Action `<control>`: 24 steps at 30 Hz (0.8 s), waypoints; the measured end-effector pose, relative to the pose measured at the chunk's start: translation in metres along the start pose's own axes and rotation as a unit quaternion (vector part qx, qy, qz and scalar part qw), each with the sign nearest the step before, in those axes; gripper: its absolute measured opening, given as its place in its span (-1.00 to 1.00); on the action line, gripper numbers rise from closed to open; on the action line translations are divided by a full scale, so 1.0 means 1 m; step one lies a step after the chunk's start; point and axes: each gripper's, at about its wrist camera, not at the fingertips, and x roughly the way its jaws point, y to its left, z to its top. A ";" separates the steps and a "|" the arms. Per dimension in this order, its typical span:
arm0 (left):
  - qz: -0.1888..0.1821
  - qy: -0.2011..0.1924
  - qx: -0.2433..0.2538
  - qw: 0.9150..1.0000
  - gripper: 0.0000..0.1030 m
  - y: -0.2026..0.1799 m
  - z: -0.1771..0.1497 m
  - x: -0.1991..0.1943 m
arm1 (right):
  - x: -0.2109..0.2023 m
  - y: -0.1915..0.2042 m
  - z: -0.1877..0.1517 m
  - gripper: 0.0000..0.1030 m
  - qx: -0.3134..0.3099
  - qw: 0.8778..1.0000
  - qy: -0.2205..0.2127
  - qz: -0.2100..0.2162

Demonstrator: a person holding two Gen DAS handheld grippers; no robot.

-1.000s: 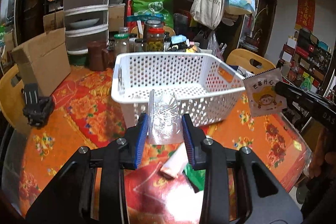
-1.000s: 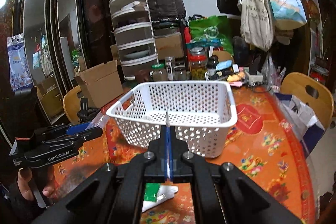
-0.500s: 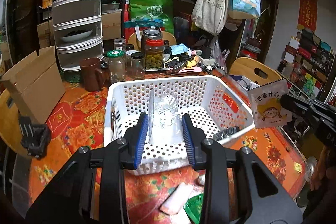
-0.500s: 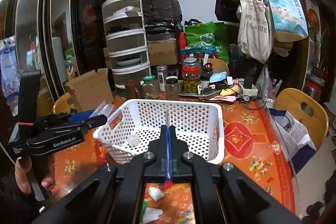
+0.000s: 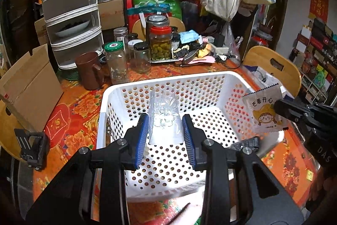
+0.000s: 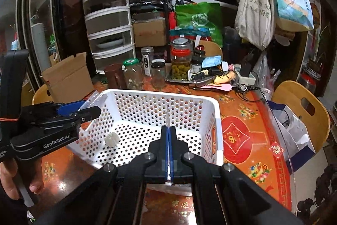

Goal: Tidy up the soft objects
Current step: 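Open both tools to drop the packet and bag into the basket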

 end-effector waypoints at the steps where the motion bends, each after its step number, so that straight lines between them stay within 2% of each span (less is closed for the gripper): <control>1: 0.002 0.003 0.001 1.000 -0.41 0.000 0.000 0.003 | 0.005 -0.001 0.000 -1.00 0.001 1.000 0.004 -0.001; 11: 0.019 0.045 0.007 0.999 -0.41 -0.002 -0.003 0.049 | 0.046 -0.010 -0.004 -1.00 0.008 0.999 0.045 -0.001; 16: 0.015 0.059 0.003 0.998 -0.38 0.000 -0.007 0.065 | 0.057 -0.008 -0.005 -1.00 0.008 0.998 0.055 0.003; 18: 0.014 0.058 0.001 0.998 -0.23 0.001 -0.008 0.065 | 0.059 -0.009 -0.004 -0.94 0.016 0.998 0.056 0.008; 19: 0.018 0.052 0.001 0.998 0.08 0.001 -0.008 0.063 | 0.059 -0.009 -0.004 -0.88 0.018 0.998 0.059 0.009; 20: 0.027 0.039 0.003 0.999 0.49 0.001 -0.008 0.059 | 0.058 -0.009 -0.004 -0.68 0.019 0.998 0.060 0.009; 21: 0.035 0.023 0.006 0.999 0.66 0.000 -0.009 0.052 | 0.055 -0.007 -0.005 -0.30 0.019 0.998 0.059 0.008; 22: 0.038 0.011 0.007 0.999 0.84 0.000 -0.010 0.046 | 0.051 -0.006 -0.006 -0.11 0.018 0.998 0.055 0.008; 23: 0.038 -0.001 0.008 0.999 0.87 0.001 -0.012 0.037 | 0.044 -0.005 -0.007 0.08 0.015 0.999 0.046 0.009; 24: 0.033 -0.007 0.008 0.999 0.87 0.002 -0.013 0.028 | 0.033 -0.003 -0.010 0.14 0.013 0.999 0.034 0.011</control>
